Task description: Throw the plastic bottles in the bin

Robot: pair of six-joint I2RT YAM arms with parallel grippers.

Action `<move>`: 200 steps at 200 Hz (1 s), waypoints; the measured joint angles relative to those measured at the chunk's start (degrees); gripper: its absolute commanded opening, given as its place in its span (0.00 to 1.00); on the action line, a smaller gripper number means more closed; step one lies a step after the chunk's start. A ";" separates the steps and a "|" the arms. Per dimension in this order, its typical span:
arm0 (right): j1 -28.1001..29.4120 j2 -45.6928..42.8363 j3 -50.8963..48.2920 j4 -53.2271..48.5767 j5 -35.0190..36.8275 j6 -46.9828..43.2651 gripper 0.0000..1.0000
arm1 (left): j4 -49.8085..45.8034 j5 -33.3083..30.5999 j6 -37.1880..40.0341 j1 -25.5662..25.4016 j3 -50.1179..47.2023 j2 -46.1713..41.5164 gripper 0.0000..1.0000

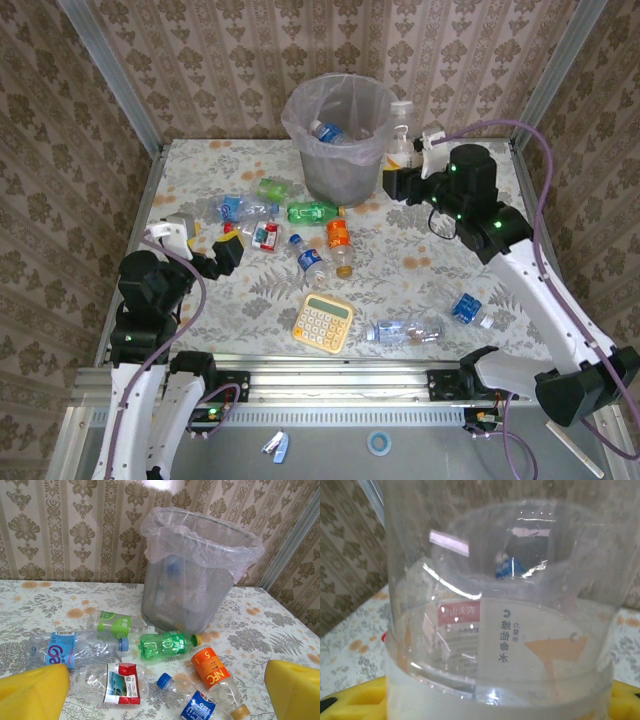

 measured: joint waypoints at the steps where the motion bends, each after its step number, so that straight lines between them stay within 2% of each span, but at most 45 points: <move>1: 0.02 -0.15 0.09 0.15 0.00 0.00 0.47 | 0.00 0.00 0.00 0.00 0.00 0.00 1.00; 108: 0.52 -11.02 2.03 12.33 0.07 0.02 0.44 | -0.02 -0.02 0.00 0.00 0.00 0.00 1.00; 200: 0.61 -16.90 -0.79 22.67 0.48 -0.02 0.44 | 0.00 -0.35 0.00 0.00 0.00 0.00 1.00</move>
